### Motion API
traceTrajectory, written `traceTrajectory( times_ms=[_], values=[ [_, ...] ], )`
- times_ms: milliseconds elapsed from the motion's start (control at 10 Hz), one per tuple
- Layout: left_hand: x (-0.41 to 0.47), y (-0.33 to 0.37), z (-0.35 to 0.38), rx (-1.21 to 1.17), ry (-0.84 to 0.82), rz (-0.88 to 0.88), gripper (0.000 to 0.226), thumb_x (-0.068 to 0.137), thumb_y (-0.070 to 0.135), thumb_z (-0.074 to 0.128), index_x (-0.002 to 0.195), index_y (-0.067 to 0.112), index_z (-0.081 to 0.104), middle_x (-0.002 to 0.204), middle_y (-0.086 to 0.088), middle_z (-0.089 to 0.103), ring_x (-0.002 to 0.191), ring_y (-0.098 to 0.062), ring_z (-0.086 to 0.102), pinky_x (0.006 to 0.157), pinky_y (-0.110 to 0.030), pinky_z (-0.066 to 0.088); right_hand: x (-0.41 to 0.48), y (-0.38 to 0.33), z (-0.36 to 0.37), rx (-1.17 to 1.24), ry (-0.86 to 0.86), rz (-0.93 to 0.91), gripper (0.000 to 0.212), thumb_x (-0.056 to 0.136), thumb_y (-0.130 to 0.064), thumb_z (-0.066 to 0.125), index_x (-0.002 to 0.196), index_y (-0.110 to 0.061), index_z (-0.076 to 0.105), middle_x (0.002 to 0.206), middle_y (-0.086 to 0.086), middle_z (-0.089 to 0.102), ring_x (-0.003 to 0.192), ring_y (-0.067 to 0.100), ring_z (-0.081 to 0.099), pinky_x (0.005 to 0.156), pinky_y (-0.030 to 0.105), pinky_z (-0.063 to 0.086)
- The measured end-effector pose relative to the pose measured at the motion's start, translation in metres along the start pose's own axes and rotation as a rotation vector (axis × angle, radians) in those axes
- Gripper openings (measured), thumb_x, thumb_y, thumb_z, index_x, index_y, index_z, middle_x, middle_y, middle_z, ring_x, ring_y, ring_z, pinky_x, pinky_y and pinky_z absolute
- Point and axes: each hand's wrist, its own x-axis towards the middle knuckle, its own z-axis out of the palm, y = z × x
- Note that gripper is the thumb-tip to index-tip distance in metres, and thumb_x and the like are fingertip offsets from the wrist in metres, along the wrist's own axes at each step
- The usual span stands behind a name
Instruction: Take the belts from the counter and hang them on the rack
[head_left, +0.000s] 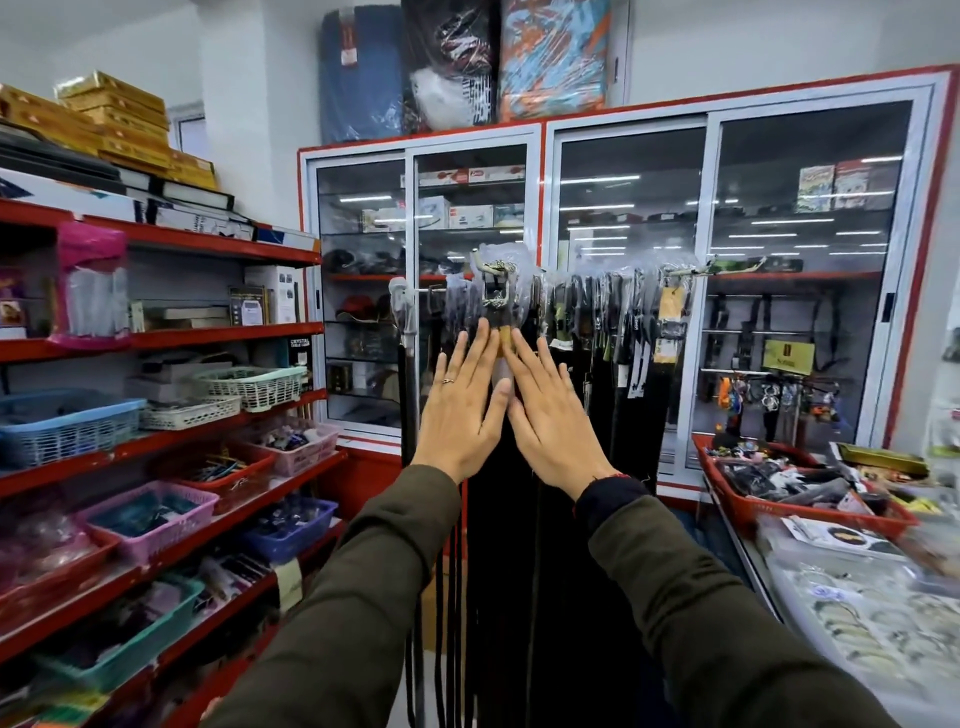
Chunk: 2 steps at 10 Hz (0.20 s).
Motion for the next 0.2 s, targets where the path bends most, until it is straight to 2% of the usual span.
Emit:
traceTrajectory(
  times_ms=[100, 200],
  values=[
    [-0.006, 0.01, 0.001, 0.095, 0.047, -0.011, 0.063, 0.108, 0.039, 0.033, 0.163, 0.02, 0.008, 0.173, 0.001, -0.001, 0.16, -0.016, -0.006, 0.129, -0.046, 0.003, -0.016, -0.003, -0.021, 0.033, 0.051, -0.009, 0.056, 0.109, -0.033, 0.036, 0.162, -0.027, 0.019, 0.173, -0.009, 0.006, 0.16, 0.012, -0.004, 0.129, 0.053, 0.007],
    [-0.009, 0.026, 0.002, 0.211, 0.094, 0.013, 0.069, 0.106, 0.043, 0.035, 0.163, 0.017, 0.006, 0.173, -0.003, -0.001, 0.16, -0.02, -0.006, 0.129, -0.048, 0.002, -0.027, -0.005, -0.071, 0.154, 0.314, -0.054, 0.051, 0.106, -0.046, 0.039, 0.156, -0.041, 0.027, 0.171, -0.007, 0.019, 0.16, 0.015, 0.008, 0.128, 0.055, 0.013]
  ],
)
